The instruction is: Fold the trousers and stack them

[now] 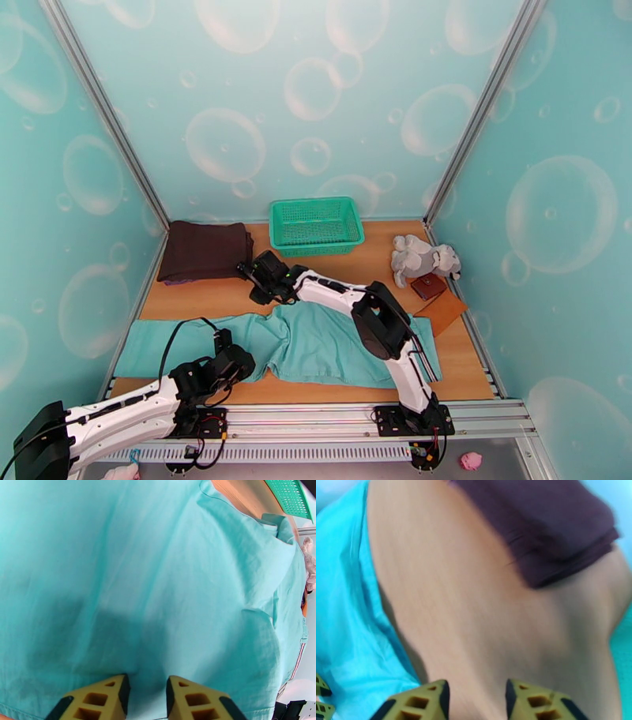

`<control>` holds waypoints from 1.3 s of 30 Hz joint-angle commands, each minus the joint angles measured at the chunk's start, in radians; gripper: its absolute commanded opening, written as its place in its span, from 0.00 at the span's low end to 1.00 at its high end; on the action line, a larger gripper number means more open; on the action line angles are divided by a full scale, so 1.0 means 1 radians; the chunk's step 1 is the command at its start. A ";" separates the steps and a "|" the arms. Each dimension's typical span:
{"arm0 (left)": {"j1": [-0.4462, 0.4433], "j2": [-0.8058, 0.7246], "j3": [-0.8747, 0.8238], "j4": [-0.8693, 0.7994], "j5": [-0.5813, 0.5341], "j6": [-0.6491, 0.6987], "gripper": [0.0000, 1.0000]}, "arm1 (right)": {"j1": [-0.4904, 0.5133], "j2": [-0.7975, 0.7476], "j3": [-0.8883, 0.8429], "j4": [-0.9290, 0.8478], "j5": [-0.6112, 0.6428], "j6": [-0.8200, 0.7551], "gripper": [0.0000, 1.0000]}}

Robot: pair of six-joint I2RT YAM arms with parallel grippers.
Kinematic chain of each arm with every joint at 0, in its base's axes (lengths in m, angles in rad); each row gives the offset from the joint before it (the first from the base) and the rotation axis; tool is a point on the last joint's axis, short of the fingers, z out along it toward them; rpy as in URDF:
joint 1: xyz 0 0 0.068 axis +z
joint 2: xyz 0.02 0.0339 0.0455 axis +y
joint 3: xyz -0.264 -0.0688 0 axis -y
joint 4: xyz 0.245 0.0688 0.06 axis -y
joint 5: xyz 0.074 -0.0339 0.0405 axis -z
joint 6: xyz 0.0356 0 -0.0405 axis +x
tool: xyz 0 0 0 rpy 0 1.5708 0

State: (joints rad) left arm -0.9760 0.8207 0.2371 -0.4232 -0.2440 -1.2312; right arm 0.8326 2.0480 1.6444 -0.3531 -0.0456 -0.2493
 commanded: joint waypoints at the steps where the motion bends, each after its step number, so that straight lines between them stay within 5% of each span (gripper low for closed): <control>1: -0.019 -0.006 0.016 -0.142 0.029 0.037 0.34 | 0.001 -0.151 -0.095 0.101 0.017 0.191 0.47; 6: 0.014 -0.075 0.152 -0.166 -0.118 0.131 0.39 | -0.014 -0.310 -0.434 0.219 -0.172 0.497 0.44; 12: 0.209 0.091 0.187 0.034 0.059 0.343 0.43 | -0.055 -0.502 -0.866 0.507 -0.223 0.735 0.43; 20: 0.249 0.306 0.213 0.162 0.103 0.387 0.44 | -0.114 -0.461 -0.982 0.454 -0.203 0.819 0.41; 32: 0.257 0.236 0.241 0.060 0.040 0.429 0.48 | -0.339 -0.536 -1.000 0.193 0.030 0.708 0.40; 36: 0.310 0.170 0.193 0.066 0.055 0.428 0.49 | -0.313 -0.585 -0.915 0.132 0.092 0.607 0.40; 39: 0.364 0.169 0.159 0.115 0.127 0.464 0.50 | -0.203 -0.632 -0.832 0.106 0.193 0.550 0.42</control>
State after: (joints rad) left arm -0.6456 0.9909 0.4294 -0.3283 -0.1650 -0.8074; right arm 0.5510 1.4761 0.7280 -0.1898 0.0265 0.3981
